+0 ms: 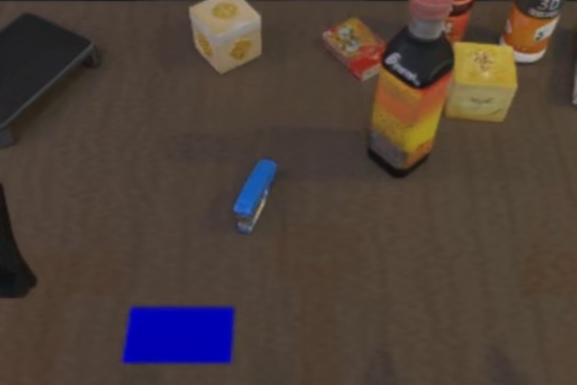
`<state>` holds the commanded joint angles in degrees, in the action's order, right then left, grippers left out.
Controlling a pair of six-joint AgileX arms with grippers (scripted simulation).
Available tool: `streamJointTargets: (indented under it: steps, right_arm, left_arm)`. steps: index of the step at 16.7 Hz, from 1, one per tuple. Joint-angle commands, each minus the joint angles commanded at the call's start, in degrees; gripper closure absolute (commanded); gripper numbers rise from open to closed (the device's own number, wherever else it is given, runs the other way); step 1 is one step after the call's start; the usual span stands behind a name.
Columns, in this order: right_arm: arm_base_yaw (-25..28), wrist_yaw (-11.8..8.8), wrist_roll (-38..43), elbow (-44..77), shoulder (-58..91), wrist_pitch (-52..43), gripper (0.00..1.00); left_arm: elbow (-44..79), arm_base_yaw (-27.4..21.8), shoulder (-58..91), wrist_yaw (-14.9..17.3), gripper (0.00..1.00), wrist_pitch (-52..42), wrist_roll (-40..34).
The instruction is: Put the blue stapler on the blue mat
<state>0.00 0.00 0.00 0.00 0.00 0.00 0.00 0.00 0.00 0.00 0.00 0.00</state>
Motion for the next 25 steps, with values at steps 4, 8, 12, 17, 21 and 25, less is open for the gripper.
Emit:
streamJointTargets:
  steps: [4,8,12,17,21,25]
  right_arm:
    - [0.0,0.0,0.0,0.0,0.0,0.0,0.0]
    - [0.0,0.0,0.0,0.0,0.0,0.0,0.0]
    - [0.0,0.0,0.0,0.0,0.0,0.0,0.0]
    - [0.0,0.0,0.0,0.0,0.0,0.0,0.0]
    - [0.0,0.0,0.0,0.0,0.0,0.0,0.0]
    - [0.0,0.0,0.0,0.0,0.0,0.0,0.0]
  left_arm:
    - [1.72,-0.56,1.72,0.05,0.0,-1.24,-0.2]
    - [12.31,-3.49,12.4,0.09,0.0,-8.21,-1.32]
    - [31.05,-8.03,32.8,-0.04,0.0,-19.68,-2.98]
    - [58.82,-14.9,67.02,-0.23,0.0,-37.4,-5.24]
    - [79.54,-20.43,92.34,-0.26,0.0,-51.43,-7.05]
    - [97.71,-25.21,112.66,-0.16,0.0,-63.06,-8.68]
